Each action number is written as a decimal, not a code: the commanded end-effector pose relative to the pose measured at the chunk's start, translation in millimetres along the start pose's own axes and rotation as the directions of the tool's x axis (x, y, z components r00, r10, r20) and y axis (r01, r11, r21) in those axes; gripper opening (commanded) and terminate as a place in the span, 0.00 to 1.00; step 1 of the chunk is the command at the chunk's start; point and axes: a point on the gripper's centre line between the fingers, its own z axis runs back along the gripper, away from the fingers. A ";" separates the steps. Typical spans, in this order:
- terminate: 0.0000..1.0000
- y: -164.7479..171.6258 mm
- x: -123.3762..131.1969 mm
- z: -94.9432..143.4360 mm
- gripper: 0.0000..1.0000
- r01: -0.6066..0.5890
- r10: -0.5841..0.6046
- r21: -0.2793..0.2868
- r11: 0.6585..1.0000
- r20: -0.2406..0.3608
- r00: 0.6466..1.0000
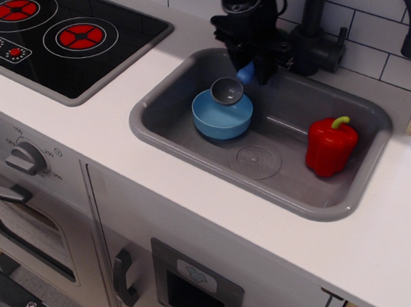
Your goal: Put spoon in bowl sink
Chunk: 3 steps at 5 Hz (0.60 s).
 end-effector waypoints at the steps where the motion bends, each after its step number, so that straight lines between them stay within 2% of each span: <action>1: 0.00 17.9 5.0 2.7 0.00 0.008 -0.010 0.034 0.999 0.033 0.999; 2: 0.00 17.8 4.5 7.4 0.00 0.010 -0.010 0.019 1.000 0.036 0.999; 3: 0.00 19.8 4.5 11.1 1.00 0.032 -0.032 0.019 0.999 0.033 0.999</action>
